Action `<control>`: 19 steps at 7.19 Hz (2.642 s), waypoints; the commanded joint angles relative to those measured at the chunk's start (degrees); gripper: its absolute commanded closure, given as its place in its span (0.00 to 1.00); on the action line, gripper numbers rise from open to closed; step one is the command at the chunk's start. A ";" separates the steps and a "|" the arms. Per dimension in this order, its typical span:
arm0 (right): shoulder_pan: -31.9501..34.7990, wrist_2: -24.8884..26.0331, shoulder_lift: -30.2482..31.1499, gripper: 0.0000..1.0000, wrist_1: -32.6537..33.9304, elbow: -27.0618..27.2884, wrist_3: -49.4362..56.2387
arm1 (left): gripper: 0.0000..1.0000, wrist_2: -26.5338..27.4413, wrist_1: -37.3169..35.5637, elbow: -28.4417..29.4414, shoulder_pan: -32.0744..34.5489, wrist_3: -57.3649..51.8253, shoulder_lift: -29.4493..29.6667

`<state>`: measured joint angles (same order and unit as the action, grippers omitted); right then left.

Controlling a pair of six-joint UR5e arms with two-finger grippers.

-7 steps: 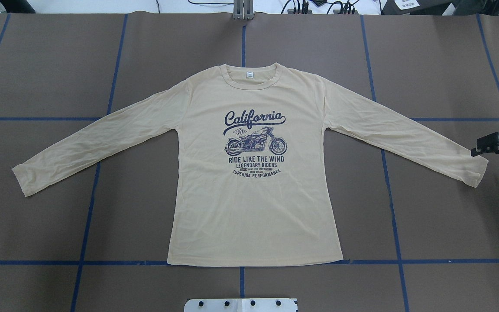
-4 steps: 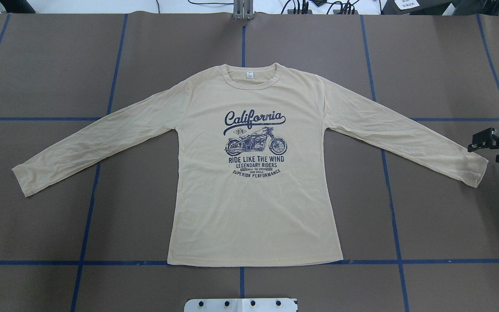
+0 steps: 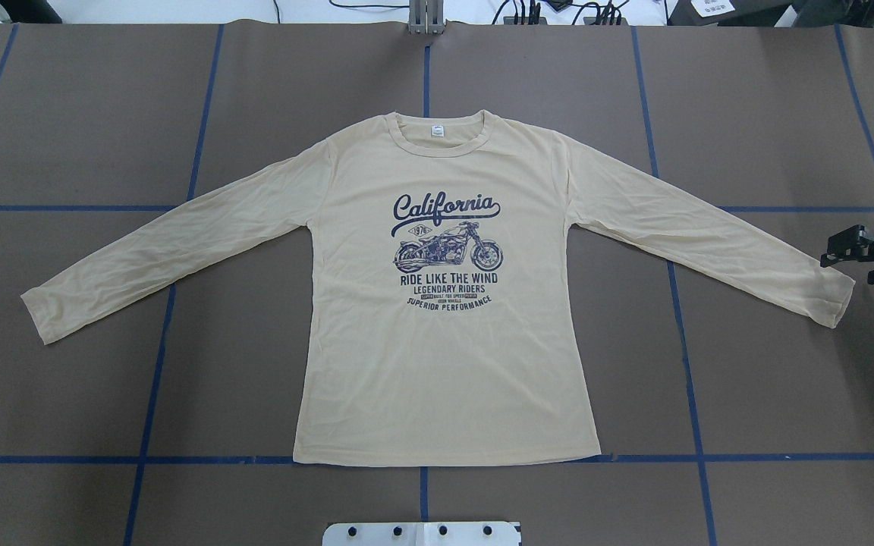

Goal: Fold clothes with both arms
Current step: 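Move the right gripper toward the shirt's shoulder farthest from the robot, then grasp the shirt shoulder near the collar with the right gripper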

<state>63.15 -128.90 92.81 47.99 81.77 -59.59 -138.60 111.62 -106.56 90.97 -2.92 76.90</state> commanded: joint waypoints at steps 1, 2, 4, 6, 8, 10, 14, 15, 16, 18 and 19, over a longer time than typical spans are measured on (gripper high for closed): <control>-0.48 0.05 0.09 0.17 0.00 -0.03 0.00 | 0.00 0.00 0.78 -0.14 0.00 0.11 0.00; -0.57 0.05 0.09 0.22 0.09 -0.03 0.00 | 0.00 0.00 1.40 -0.05 0.00 0.20 -0.09; -0.57 0.05 0.35 0.79 0.09 -0.03 0.00 | 0.00 0.00 1.49 -0.05 0.00 0.20 -0.09; -0.40 -0.21 0.97 1.00 -0.09 0.41 -0.09 | 0.00 0.00 1.50 -0.13 0.00 0.20 0.00; -0.14 -0.65 1.15 1.00 0.17 2.67 -0.09 | 0.00 0.00 1.50 -0.14 0.00 0.28 -0.09; -0.31 -0.57 1.42 1.00 0.88 7.42 -3.31 | 0.00 0.00 1.49 -0.57 0.00 0.28 0.00; -4.52 0.22 -17.32 1.00 11.71 11.75 -19.05 | 0.00 -0.70 1.58 -0.57 0.00 0.20 0.17; -6.44 1.01 -23.83 1.00 18.22 12.53 -21.42 | 0.00 -1.75 1.58 -0.57 0.00 0.20 0.35; -9.16 3.19 -30.43 1.00 23.68 12.89 -24.06 | 0.00 -1.84 1.76 -0.66 0.00 0.20 0.44; -17.67 14.76 -38.81 1.00 25.05 12.02 -28.02 | 0.00 -1.85 2.73 -0.58 0.00 0.28 0.53; -19.54 16.90 -43.28 1.00 26.44 9.92 -28.13 | 0.00 -1.85 2.73 -0.57 0.00 0.28 0.44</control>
<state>47.03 -116.31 55.07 72.88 93.54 -86.75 -140.43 114.23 -107.17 90.97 -2.65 77.39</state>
